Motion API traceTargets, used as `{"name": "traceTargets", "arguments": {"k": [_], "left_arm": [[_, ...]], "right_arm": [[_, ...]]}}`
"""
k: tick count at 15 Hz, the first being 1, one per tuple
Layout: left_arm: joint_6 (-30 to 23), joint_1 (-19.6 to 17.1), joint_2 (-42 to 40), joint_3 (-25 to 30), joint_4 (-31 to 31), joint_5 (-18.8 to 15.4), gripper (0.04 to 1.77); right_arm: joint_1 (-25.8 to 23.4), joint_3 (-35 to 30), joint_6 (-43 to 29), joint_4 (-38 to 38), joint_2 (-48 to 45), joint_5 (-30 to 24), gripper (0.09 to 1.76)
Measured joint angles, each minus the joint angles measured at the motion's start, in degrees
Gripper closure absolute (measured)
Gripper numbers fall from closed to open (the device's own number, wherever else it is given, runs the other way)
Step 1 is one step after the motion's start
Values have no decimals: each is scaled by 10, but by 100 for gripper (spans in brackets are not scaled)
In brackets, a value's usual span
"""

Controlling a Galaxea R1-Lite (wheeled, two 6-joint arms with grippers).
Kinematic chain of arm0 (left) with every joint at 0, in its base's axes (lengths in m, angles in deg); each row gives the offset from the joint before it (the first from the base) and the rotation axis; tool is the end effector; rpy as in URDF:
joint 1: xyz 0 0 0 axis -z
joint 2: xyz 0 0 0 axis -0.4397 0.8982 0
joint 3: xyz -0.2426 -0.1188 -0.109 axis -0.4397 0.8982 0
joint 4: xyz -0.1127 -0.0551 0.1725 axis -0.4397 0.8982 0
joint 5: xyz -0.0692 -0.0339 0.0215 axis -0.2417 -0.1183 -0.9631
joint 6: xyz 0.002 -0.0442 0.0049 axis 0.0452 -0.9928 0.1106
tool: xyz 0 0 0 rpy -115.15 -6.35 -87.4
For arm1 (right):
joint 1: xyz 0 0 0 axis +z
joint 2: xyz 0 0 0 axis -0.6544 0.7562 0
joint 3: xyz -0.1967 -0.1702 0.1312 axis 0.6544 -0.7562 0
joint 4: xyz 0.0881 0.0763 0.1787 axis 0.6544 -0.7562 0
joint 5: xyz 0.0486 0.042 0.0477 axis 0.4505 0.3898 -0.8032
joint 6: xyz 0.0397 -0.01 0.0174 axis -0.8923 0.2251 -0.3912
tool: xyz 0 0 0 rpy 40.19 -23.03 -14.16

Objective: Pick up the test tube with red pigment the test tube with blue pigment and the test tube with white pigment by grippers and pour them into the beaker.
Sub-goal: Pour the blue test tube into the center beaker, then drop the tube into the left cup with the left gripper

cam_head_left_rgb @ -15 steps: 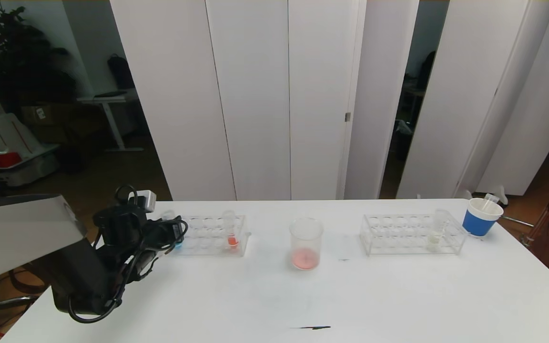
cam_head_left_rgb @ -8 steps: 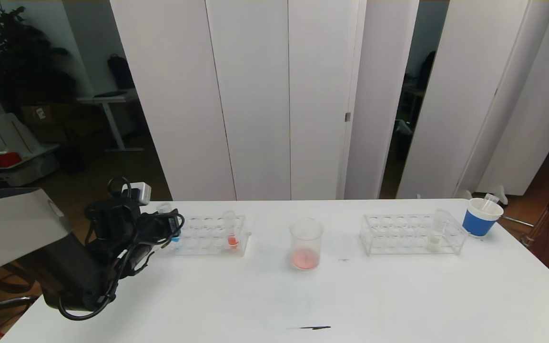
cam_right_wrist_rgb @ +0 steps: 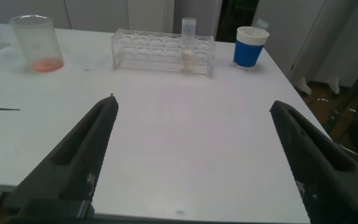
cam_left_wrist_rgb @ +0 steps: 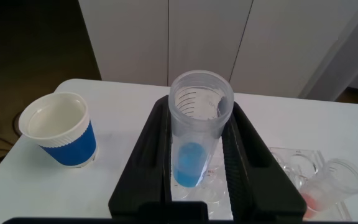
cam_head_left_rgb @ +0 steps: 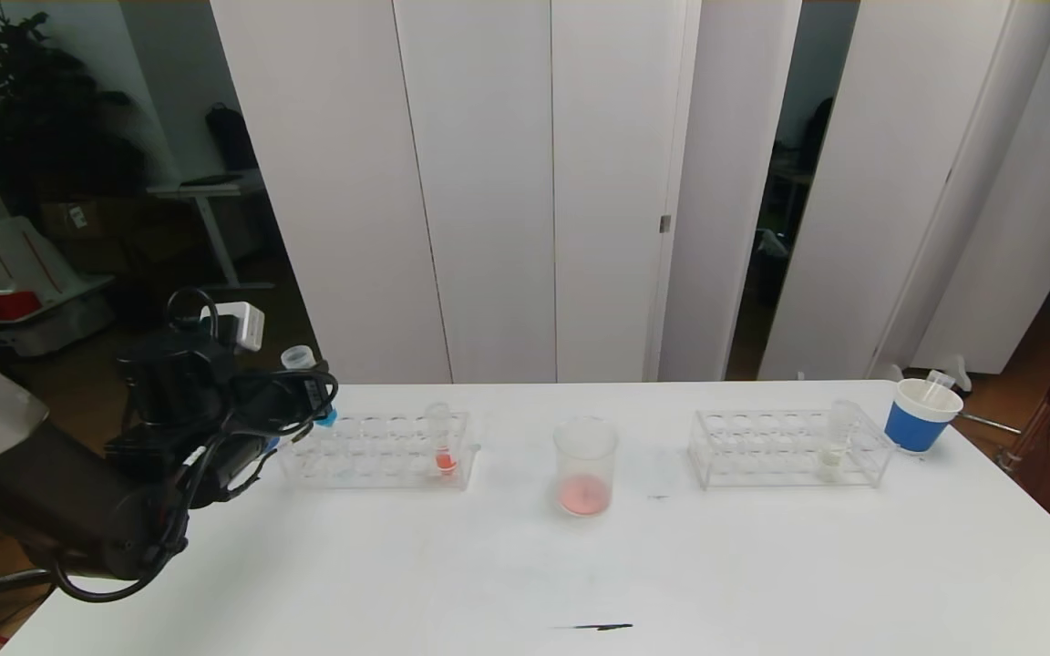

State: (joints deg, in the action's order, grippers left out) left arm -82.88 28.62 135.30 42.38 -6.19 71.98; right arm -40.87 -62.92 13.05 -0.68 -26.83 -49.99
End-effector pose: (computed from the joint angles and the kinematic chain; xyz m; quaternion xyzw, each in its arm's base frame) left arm 0.3708 -0.0116 0.0849 -0.0278 0.0607 0.0344 0.9972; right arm 0.0326 0.0008 0.0750 -0.0181 0.0016 0.0091 0.9998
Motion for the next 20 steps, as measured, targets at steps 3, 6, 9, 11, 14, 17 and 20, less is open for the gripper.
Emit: {"name": "traceTargets", "arguments": {"k": [3, 6, 9, 11, 14, 17, 20], "left_arm": [[9, 1, -50, -27, 61, -1, 124], [15, 1, -94, -65, 128, -9, 124], [18, 6, -117, -105, 165, -10, 124], [19, 14, -121, -131, 184, -13, 124], [36, 37, -110, -158, 188, -43, 124], [94, 61, -87, -170, 185, -91, 124], [109, 81, -63, -190, 185, -134, 124]], "right_arm": [[0, 0, 0, 0, 0, 0, 10], [0, 0, 0, 0, 0, 0, 10], [0, 0, 0, 0, 0, 0, 10], [0, 0, 0, 0, 0, 0, 10], [0, 0, 0, 0, 0, 0, 10], [0, 0, 0, 0, 0, 0, 10], [0, 0, 0, 0, 0, 0, 10]]}}
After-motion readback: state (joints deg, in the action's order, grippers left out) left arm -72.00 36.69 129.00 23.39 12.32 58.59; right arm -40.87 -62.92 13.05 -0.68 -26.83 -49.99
